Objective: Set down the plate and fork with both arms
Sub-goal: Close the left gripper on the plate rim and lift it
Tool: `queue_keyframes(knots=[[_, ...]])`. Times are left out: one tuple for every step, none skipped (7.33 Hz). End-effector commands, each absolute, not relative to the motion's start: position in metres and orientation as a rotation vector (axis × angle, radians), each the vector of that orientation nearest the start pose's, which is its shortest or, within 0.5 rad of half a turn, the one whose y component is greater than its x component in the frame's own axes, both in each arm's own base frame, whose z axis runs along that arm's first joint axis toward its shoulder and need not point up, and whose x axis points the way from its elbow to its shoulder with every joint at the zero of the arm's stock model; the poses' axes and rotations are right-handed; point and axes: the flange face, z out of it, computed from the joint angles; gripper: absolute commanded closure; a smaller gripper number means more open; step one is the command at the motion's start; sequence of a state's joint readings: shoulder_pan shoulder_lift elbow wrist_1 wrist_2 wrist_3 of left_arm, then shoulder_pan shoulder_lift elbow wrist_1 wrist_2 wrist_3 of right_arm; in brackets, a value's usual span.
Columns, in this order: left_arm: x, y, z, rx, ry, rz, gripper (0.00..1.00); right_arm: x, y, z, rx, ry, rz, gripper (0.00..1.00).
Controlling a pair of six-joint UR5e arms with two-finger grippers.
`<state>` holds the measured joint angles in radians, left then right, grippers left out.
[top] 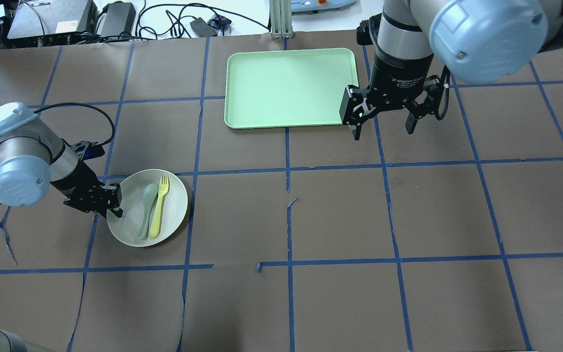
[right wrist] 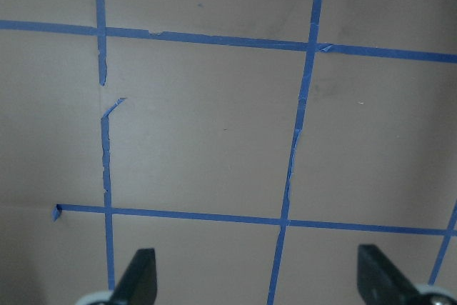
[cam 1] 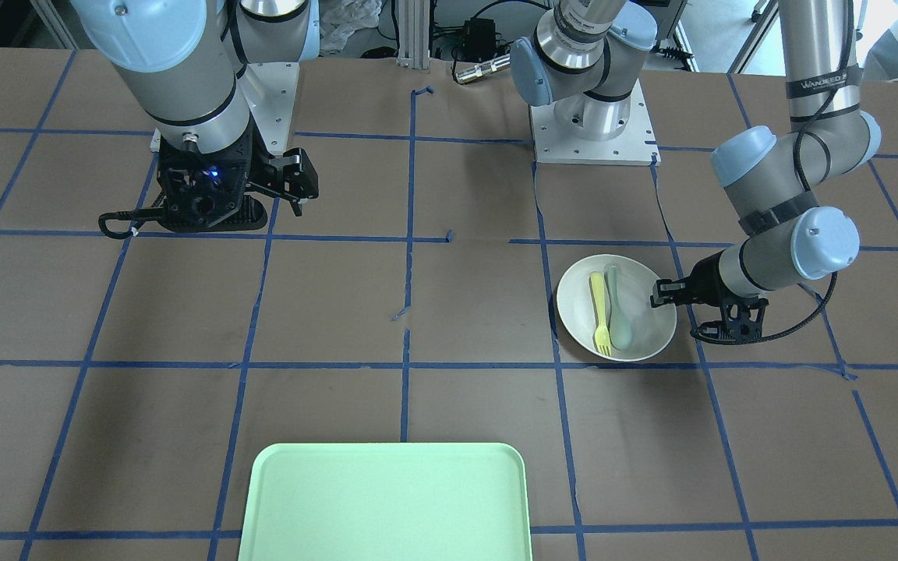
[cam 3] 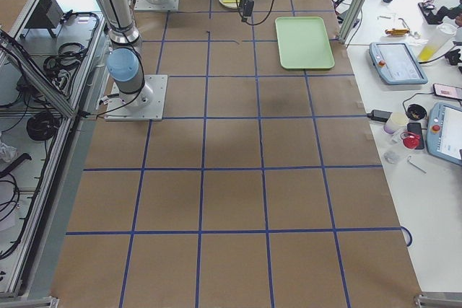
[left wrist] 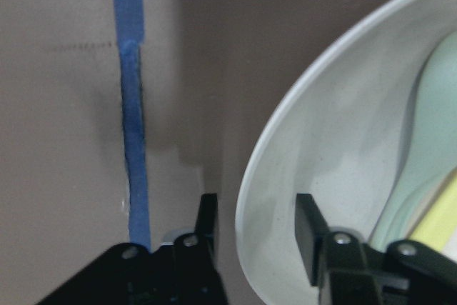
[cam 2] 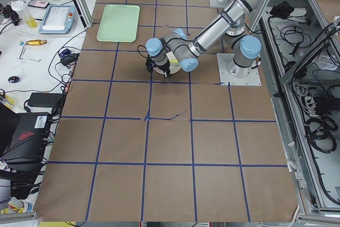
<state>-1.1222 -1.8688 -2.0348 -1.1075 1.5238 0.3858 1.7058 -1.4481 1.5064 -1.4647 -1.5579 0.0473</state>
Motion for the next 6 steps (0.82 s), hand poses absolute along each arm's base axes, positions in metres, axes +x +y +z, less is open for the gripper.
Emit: queue_keyframes(knots=[[0.083, -0.491, 0.177, -0.092, 3.277, 0.400, 1.00, 0.204, -0.503, 0.447, -0.145, 3.133, 0.258, 0.00], [0.087, -0.500, 0.187, -0.078, 3.273, 0.353, 1.00, 0.203, -0.503, 0.447, -0.150, 3.134, 0.261, 0.00], [0.091, -0.511, 0.202, -0.077, 3.267, 0.331, 1.00, 0.203, -0.503, 0.448, -0.151, 3.134, 0.263, 0.00], [0.093, -0.514, 0.212, -0.081, 3.272, 0.355, 1.00, 0.203, -0.503, 0.448, -0.151, 3.135, 0.263, 0.00], [0.092, -0.519, 0.222, -0.096, 3.312, 0.345, 1.00, 0.200, -0.503, 0.447, -0.161, 3.161, 0.271, 0.00], [0.089, -0.519, 0.225, -0.116, 3.327, 0.375, 1.00, 0.199, -0.503, 0.447, -0.163, 3.172, 0.273, 0.00]])
